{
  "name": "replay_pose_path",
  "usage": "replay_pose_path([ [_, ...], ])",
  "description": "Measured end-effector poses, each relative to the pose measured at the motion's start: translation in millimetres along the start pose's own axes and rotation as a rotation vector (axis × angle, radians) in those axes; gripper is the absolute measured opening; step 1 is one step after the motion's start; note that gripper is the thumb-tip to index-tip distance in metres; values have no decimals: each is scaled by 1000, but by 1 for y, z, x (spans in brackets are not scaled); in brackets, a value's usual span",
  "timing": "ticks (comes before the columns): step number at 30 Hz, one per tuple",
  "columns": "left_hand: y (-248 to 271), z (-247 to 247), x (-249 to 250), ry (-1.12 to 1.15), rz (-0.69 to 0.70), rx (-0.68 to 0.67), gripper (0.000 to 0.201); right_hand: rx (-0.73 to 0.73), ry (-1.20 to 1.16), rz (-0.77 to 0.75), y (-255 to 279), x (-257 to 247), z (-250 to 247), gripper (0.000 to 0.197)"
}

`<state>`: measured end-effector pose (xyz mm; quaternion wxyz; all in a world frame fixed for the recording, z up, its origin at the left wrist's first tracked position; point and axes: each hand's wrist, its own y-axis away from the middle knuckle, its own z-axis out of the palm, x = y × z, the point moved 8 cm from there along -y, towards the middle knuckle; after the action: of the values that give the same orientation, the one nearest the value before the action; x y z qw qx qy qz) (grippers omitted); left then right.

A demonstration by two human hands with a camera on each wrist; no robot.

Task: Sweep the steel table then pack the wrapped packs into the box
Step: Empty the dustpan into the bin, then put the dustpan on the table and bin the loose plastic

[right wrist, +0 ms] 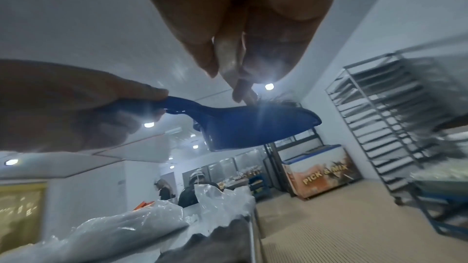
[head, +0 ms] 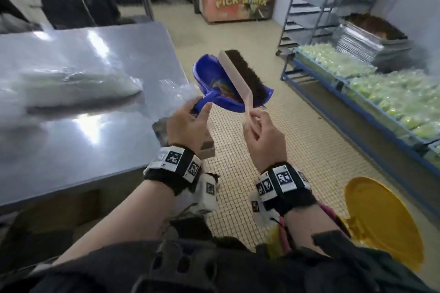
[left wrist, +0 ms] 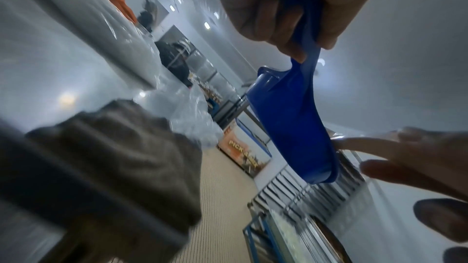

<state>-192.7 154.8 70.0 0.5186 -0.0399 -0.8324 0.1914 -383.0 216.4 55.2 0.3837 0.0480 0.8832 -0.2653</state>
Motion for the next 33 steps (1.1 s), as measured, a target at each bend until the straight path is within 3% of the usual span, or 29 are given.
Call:
replay_pose_path([
  [7,-125,-84,-52,-63,-4,208,33,-21,-18,-233,-115,-83,115,30],
  [13,-221,-100,-124,-140,-96,149,35,-31,133,-232,-186,-111,224,30],
  [19,-270,-72,-205,-107,-218,44,30,-116,331,-112,-225,-88,300,30],
  [26,-282,-48,-250,-28,-253,10,33,-249,361,-49,-223,-72,340,33],
  [30,-271,-39,-264,45,-272,4,32,-134,323,-57,-215,-74,327,46],
  [33,-260,-37,-266,98,-288,24,29,-102,314,103,-204,-58,310,64],
])
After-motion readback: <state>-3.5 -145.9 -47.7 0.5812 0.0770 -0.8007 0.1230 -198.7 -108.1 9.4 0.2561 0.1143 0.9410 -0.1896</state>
